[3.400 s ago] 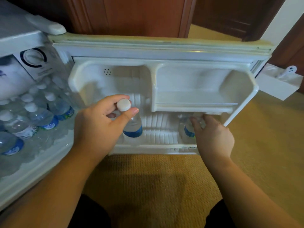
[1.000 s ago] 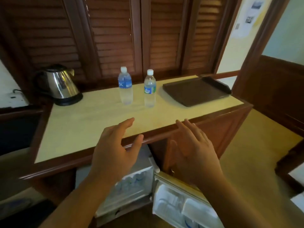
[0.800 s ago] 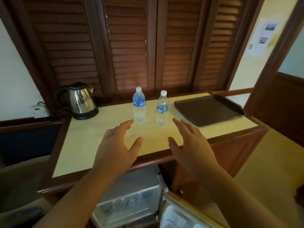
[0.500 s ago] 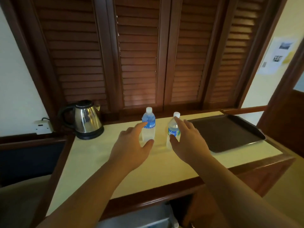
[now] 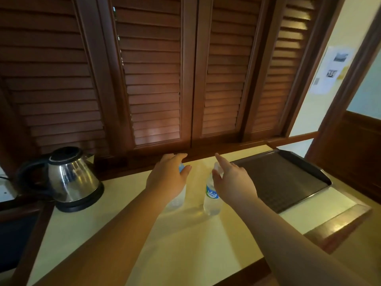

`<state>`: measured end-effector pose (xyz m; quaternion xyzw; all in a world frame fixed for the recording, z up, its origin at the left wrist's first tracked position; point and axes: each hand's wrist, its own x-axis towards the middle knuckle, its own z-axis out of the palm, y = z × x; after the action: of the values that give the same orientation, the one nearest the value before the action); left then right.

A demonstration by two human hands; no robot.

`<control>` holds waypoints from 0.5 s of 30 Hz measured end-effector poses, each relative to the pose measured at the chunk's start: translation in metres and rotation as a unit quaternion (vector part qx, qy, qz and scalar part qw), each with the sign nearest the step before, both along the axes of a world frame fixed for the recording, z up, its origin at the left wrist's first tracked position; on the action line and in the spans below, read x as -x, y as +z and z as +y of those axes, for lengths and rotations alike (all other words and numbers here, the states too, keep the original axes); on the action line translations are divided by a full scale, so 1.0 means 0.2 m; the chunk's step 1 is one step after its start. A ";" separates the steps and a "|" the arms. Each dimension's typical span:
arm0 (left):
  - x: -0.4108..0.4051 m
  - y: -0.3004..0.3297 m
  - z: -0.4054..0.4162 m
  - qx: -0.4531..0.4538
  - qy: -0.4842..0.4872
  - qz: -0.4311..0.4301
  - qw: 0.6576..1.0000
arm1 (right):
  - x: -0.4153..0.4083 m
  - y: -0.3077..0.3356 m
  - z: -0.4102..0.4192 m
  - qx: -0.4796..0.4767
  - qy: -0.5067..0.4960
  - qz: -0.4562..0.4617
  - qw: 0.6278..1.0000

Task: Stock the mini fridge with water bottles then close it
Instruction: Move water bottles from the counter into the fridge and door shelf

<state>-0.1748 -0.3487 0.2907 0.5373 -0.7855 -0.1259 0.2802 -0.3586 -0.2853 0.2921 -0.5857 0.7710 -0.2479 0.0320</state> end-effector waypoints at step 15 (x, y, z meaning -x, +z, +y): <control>-0.07 -0.13 0.50 0.086 0.048 0.066 0.993 | 0.01 -0.18 0.68 0.144 0.026 -0.062 0.987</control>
<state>-0.1601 -0.2486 0.2645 0.5384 -0.7465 -0.0797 0.3827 -0.3604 -0.1483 0.2555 -0.5873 0.7084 -0.3915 0.0008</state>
